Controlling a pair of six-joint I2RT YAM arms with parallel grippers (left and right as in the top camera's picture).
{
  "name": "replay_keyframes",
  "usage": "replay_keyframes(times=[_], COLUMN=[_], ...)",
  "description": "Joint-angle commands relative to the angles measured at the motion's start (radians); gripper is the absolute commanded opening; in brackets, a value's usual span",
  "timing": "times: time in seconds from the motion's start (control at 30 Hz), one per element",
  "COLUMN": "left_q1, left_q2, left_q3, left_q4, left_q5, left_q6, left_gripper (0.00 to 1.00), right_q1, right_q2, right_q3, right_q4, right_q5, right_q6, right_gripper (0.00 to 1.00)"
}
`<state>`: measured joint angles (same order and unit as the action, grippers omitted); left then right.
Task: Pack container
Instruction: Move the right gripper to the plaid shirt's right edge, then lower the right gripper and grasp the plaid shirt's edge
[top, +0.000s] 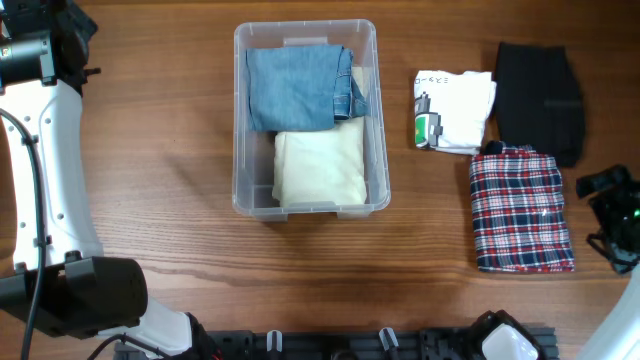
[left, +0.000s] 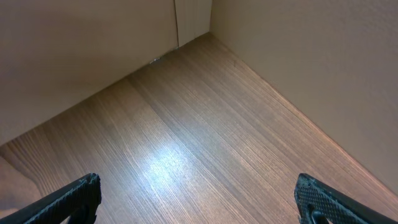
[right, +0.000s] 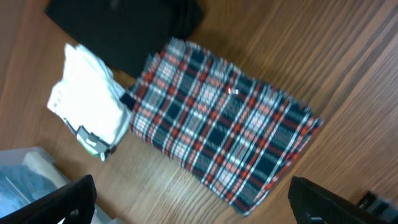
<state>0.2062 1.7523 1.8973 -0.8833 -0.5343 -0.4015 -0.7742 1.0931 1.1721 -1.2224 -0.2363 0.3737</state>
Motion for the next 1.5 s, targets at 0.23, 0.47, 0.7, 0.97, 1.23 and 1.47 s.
replay_keyframes(times=[0.23,0.47,0.7,0.97,1.23,1.47], left_q1=[0.005,0.005,0.005,0.005,0.005,0.005], left_q2=[0.005,0.005,0.005,0.005,0.005,0.005], left_q3=[-0.001,-0.001,-0.001,-0.001,-0.001,-0.001], left_q4=[0.003,0.003,0.003,0.003,0.003,0.003], left_q5=[-0.017,-0.017,-0.017,-0.017,-0.017,-0.017], left_q6=[0.012,0.012,0.012,0.012,0.012,0.012], left_gripper=[1.0,1.0,1.0,1.0,1.0,1.0], right_q1=[-0.006,-0.006,-0.006,-0.006,-0.006,-0.003], right_q2=[0.0,0.0,0.0,0.014,0.127,0.253], right_q3=[-0.29,-0.442,-0.497,-0.525,-0.526,-0.526], right_q4=[0.132,0.167,0.176,0.282,0.333,0.467], right_q5=[-0.026,0.083,0.167,0.192,0.192,0.106], right_q6=[0.108,0.225,0.356,0.373,0.366,0.229], right_gripper=[1.0,1.0,1.0,1.0,1.0,0.99])
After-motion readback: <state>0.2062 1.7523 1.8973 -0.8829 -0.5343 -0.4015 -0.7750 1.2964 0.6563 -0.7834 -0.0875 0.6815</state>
